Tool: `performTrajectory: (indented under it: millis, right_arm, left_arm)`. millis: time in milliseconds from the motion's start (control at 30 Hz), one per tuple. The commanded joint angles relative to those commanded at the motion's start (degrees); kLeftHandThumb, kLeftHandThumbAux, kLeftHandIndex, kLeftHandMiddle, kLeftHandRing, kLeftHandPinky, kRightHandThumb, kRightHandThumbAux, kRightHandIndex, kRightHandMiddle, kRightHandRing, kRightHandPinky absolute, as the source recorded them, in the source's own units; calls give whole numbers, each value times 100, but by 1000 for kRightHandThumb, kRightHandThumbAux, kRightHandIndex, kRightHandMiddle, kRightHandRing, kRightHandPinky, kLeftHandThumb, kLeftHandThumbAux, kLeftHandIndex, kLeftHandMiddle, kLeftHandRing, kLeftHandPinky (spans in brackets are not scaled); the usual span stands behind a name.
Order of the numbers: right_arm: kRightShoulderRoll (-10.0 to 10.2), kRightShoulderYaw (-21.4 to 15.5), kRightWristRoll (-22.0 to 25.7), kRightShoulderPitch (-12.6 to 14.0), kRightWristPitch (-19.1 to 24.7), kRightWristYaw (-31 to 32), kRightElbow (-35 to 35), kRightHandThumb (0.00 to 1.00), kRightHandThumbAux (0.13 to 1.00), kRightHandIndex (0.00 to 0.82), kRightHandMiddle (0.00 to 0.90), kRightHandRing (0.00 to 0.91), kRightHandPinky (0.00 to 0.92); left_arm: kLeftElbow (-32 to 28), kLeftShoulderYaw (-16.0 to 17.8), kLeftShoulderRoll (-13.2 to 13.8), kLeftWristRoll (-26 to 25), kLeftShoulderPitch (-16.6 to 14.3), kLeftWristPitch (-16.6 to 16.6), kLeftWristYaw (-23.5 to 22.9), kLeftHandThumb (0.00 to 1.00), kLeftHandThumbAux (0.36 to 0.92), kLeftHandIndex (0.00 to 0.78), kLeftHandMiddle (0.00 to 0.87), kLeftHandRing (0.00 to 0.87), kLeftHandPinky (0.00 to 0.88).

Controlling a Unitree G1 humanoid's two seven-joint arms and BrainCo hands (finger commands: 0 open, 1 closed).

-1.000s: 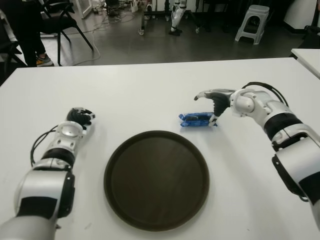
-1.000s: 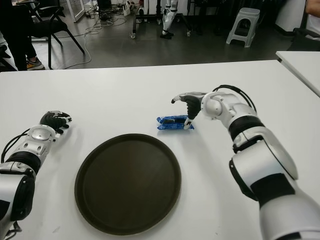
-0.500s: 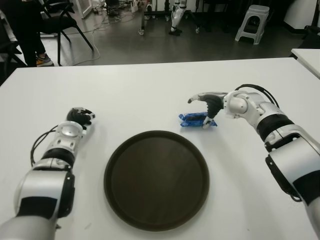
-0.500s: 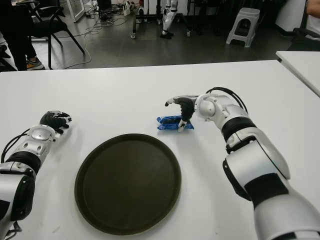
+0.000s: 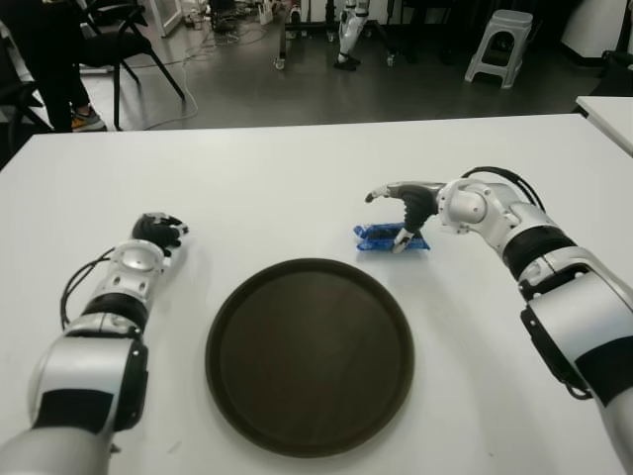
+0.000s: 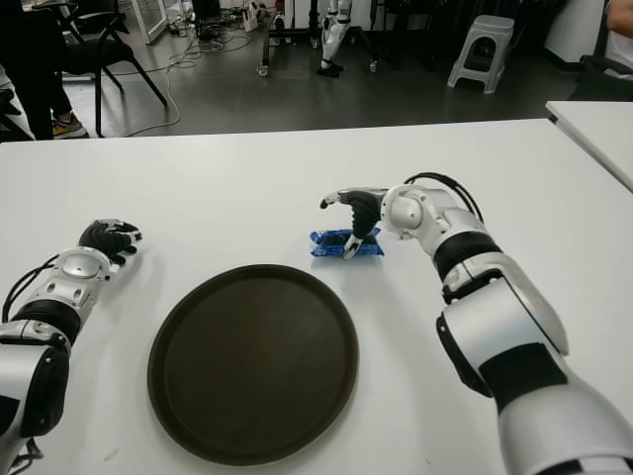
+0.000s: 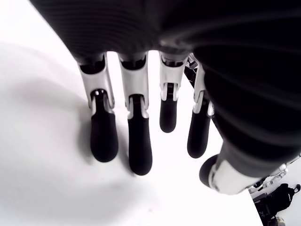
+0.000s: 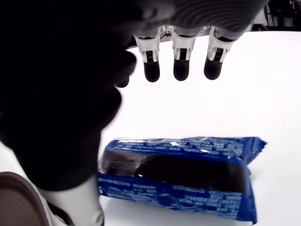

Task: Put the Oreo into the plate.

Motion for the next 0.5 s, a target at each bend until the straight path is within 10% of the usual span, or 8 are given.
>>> performTrajectory:
  millis: [500]
  right_arm:
    - [118,56,-61,109,274,-325,136,0,850,18,25,17,9]
  left_arm:
    - [-33,27,0,-36,21,-93,-2,668,731,396,199,213,198]
